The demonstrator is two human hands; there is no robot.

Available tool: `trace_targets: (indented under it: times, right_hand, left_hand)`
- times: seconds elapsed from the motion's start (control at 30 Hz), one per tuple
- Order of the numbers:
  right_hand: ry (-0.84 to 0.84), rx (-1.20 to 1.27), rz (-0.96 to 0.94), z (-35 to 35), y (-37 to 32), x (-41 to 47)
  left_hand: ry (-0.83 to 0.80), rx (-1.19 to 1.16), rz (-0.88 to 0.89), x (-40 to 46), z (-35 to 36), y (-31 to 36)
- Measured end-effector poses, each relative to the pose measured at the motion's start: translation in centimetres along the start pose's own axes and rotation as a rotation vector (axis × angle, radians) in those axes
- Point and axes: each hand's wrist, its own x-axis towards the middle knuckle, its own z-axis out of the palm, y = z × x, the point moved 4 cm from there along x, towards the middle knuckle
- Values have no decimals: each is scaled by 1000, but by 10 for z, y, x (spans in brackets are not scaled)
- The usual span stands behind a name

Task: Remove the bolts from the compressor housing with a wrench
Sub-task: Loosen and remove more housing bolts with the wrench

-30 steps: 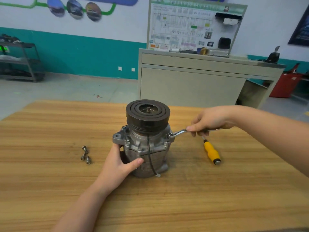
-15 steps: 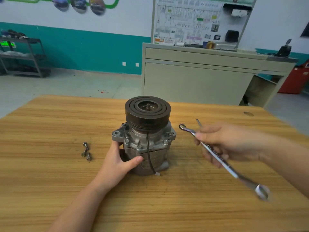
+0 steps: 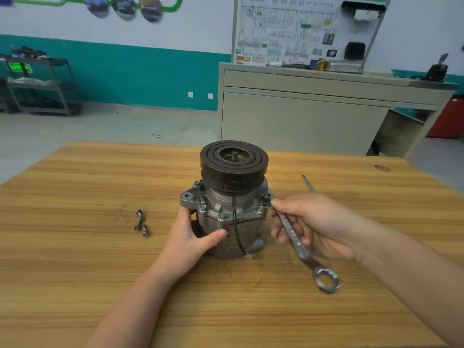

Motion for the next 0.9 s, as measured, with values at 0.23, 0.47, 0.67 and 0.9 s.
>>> trace_targets:
  times: [0.23,0.47,0.67,0.9]
  right_hand:
    - [68,-612,101,-22,2,1]
    - [91,-937,298,-56,-36,21]
    - [272,-1301,0,-65,-63,37]
    - [330,-1264,-421,-67,-51,38]
  left_hand:
    - [-19,-4,8,2,0,0]
    - [-21,-16,11,1,0,-4]
    - [618,229,537,-17,-10,40]
    - [19,897,597,-16,88,115]
